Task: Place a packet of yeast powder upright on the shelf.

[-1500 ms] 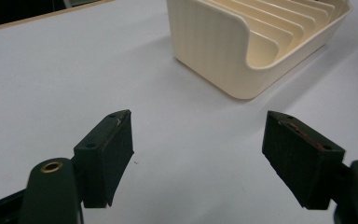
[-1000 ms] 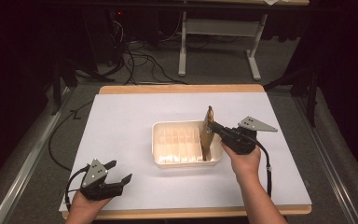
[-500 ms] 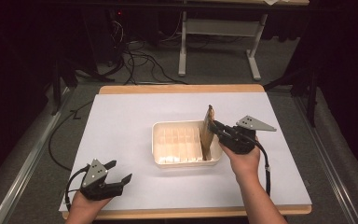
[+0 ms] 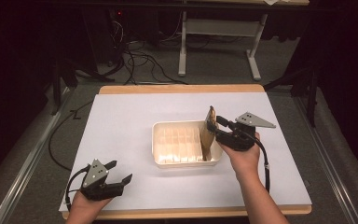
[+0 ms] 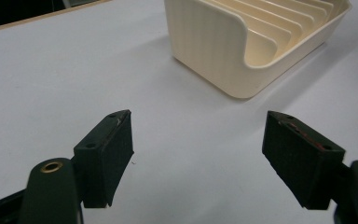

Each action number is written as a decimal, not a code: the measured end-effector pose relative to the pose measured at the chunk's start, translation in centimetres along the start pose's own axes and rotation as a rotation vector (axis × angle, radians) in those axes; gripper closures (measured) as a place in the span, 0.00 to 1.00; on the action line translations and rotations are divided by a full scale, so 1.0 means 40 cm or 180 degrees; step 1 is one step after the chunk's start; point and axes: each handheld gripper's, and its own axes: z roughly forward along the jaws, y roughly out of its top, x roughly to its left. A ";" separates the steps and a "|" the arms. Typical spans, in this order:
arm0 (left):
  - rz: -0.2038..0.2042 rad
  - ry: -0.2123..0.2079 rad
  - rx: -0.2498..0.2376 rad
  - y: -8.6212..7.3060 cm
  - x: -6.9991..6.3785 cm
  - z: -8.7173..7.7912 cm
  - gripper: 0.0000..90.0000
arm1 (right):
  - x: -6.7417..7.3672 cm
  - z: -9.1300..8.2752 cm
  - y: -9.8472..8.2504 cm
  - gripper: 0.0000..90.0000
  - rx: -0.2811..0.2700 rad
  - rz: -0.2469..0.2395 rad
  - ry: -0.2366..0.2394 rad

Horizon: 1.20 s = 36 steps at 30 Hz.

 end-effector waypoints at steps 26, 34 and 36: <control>-0.0073 0.0043 0.0006 -0.007 0.014 0.008 0.27 | -0.001 -0.027 -0.035 0.07 0.0049 0.0021 -0.0156; -0.0238 0.0129 0.0007 -0.014 0.025 0.009 0.27 | -0.014 -0.062 -0.050 0.08 0.0037 0.0076 -0.0119; -0.0244 0.0117 -0.0016 -0.012 0.027 0.007 0.27 | -0.019 -0.065 -0.056 0.08 0.0049 0.0085 -0.0128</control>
